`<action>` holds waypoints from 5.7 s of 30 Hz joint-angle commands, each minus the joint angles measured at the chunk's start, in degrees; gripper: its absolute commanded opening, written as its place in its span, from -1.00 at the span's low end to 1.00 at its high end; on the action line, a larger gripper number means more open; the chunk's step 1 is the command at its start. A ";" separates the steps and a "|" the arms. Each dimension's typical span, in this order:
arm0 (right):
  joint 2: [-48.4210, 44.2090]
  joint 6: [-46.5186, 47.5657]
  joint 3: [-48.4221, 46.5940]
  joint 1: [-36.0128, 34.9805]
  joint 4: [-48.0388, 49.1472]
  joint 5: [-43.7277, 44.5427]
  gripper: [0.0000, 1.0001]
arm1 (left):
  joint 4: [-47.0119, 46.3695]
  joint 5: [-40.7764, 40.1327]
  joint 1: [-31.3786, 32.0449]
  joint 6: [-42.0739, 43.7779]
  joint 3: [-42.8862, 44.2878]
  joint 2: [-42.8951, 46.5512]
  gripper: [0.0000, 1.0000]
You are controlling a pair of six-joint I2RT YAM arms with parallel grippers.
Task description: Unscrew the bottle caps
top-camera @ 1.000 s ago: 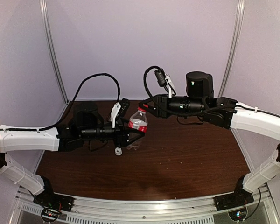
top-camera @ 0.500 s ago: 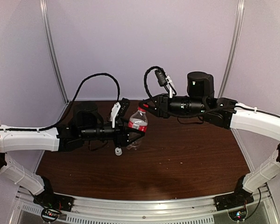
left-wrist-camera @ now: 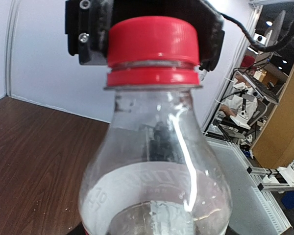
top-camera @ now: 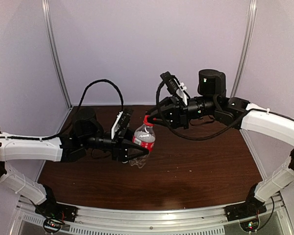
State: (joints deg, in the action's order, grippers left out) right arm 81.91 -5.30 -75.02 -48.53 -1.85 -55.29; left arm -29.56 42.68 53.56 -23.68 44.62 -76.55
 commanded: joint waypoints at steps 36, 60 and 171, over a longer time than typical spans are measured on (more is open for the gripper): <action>-6.25 -19.36 0.11 0.35 -2.97 29.56 0.62 | 8.18 -21.26 1.41 4.26 4.67 1.37 -0.14; 1.74 -21.45 -2.97 -3.05 -3.21 30.09 -0.11 | 11.06 -26.42 1.72 4.92 5.05 1.48 -0.15; 1.97 -21.70 -4.47 -1.46 -4.15 26.90 0.27 | 8.79 -24.11 1.77 1.43 5.68 -0.35 -0.13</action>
State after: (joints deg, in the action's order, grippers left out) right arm 83.11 -27.24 -77.67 -49.56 -5.10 -28.23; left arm -17.06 19.38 54.98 -22.39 49.43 -76.69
